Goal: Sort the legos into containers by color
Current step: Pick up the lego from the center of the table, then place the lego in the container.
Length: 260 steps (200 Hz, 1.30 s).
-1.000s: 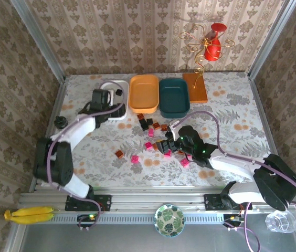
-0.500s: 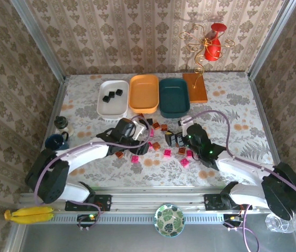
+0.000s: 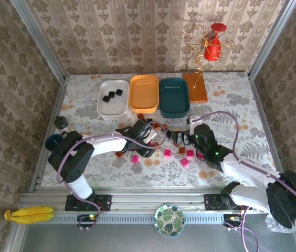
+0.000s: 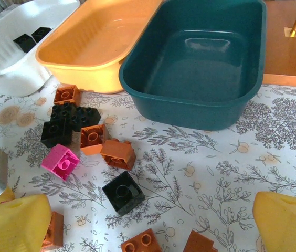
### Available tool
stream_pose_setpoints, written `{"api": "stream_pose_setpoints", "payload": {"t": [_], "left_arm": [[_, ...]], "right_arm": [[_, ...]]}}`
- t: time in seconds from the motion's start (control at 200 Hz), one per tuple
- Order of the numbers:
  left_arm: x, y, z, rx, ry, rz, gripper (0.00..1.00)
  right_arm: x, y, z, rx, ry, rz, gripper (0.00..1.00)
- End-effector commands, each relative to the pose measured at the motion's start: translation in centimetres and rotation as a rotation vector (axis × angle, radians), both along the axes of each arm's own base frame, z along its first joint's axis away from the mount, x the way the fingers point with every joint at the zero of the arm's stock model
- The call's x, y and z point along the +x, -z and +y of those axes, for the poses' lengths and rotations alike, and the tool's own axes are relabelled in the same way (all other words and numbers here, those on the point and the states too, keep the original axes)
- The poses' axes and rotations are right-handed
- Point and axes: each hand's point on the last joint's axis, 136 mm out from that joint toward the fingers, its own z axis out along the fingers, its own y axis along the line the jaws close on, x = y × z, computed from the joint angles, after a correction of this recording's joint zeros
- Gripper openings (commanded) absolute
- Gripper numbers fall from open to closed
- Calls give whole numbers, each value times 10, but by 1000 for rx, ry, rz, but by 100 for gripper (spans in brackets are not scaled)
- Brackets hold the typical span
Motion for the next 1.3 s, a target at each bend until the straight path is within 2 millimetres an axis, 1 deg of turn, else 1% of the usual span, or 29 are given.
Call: {"api": "stream_pose_setpoints", "payload": {"t": [0.0,0.15,0.285,0.38,0.475,0.585,0.635,0.72,0.805,0.825,0.88,0.89,0.91,1.055,1.065,1.12,1.15,1.16,1.195,1.2,1.21,1.27,1.295], "left_arm": [[8,1,-7,-2,22,-2,56],[12,4,-18,-46,19,19,49],[20,-1,-25,-96,-15,8,39],[33,-15,-24,-159,-80,-34,33],[51,-37,-18,-241,-167,-83,27],[82,-66,-9,-317,-260,-135,25],[101,-84,-6,-346,-297,-162,25],[130,-109,-1,-384,-346,-201,25],[162,-126,3,-398,-382,-231,25],[168,-126,5,-391,-391,-230,25],[188,-133,6,-391,-409,-239,25],[191,-130,7,-385,-413,-234,25],[198,-134,7,-389,-420,-241,25],[245,-131,5,-373,-454,-231,26],[248,-128,6,-369,-457,-225,27],[263,-128,2,-371,-465,-225,29],[268,-124,-1,-363,-466,-217,30],[271,-127,-2,-367,-466,-222,31],[277,-123,-5,-358,-468,-214,34],[282,-123,2,-356,-482,-216,34],[287,-122,7,-353,-494,-217,36],[297,-120,10,-344,-509,-207,43],[301,-122,10,-345,-509,-207,47]], "right_arm": [[0,1,-2,17,19,12,100],[0,2,-2,21,21,18,100],[-1,2,4,35,-8,21,100],[-3,-1,10,53,-48,8,100],[-7,-7,20,86,-111,-12,100],[-13,-13,36,124,-200,-30,100],[-16,-14,41,130,-226,-36,100],[-17,-15,44,127,-236,-43,100],[-17,-16,42,123,-227,-45,100],[-17,-15,42,121,-224,-43,100],[-16,-15,41,123,-222,-43,100],[-16,-15,41,122,-221,-42,100],[-16,-15,41,123,-221,-41,100],[-15,-13,39,118,-204,-36,100],[-15,-14,39,119,-202,-37,100],[-14,-13,38,113,-195,-32,100],[-14,-13,37,112,-191,-31,100],[-14,-13,37,111,-190,-32,100],[-14,-13,36,111,-188,-34,100],[-14,-13,36,111,-188,-34,100],[-14,-13,36,111,-188,-34,100],[-14,-14,36,110,-186,-36,100],[-14,-14,36,111,-186,-37,100]]}}
